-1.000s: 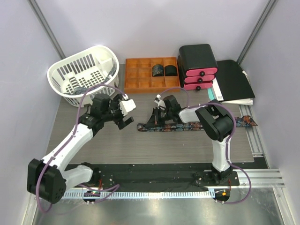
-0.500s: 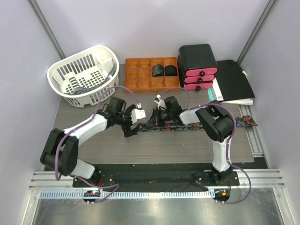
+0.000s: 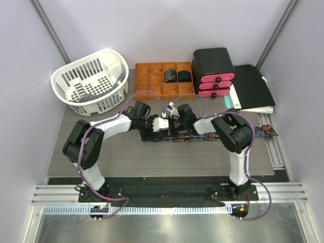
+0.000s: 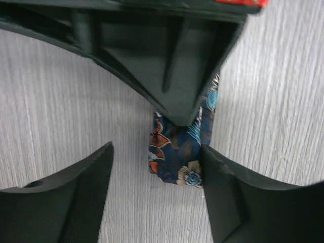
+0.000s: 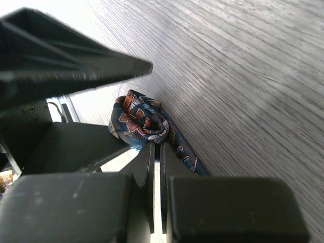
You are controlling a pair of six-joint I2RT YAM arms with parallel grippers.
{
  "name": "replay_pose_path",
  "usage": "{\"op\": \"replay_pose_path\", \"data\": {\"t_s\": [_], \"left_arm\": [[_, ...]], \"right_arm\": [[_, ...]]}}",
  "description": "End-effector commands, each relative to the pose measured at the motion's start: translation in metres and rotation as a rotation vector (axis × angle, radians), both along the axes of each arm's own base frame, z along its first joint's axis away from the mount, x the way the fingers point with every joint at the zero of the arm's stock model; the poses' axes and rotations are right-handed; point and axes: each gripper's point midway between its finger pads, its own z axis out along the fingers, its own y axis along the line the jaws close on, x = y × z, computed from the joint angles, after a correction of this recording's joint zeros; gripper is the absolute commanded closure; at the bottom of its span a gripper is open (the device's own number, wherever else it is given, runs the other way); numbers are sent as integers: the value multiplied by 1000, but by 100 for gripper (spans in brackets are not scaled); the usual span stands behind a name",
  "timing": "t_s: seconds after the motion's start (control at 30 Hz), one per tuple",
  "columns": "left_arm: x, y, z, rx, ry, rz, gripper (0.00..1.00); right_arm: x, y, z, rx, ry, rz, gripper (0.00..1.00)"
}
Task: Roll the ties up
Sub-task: Roll the tie at the center of the board.
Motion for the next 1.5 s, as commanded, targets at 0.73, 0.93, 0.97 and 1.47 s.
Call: {"op": "replay_pose_path", "data": {"t_s": [0.73, 0.93, 0.97, 1.47], "left_arm": [[-27, 26, -1, 92, 29, -47, 36], [-26, 27, 21, -9, 84, -27, 29], [-25, 26, 21, -16, 81, -25, 29], [-14, 5, 21, -57, 107, -46, 56]], "right_arm": [[-2, -8, -9, -81, 218, -145, 99], [0, -20, -33, -114, 225, -152, 99], [-1, -21, -35, -117, 228, -152, 99], [-5, -22, -47, -67, 270, -159, 99]]}}
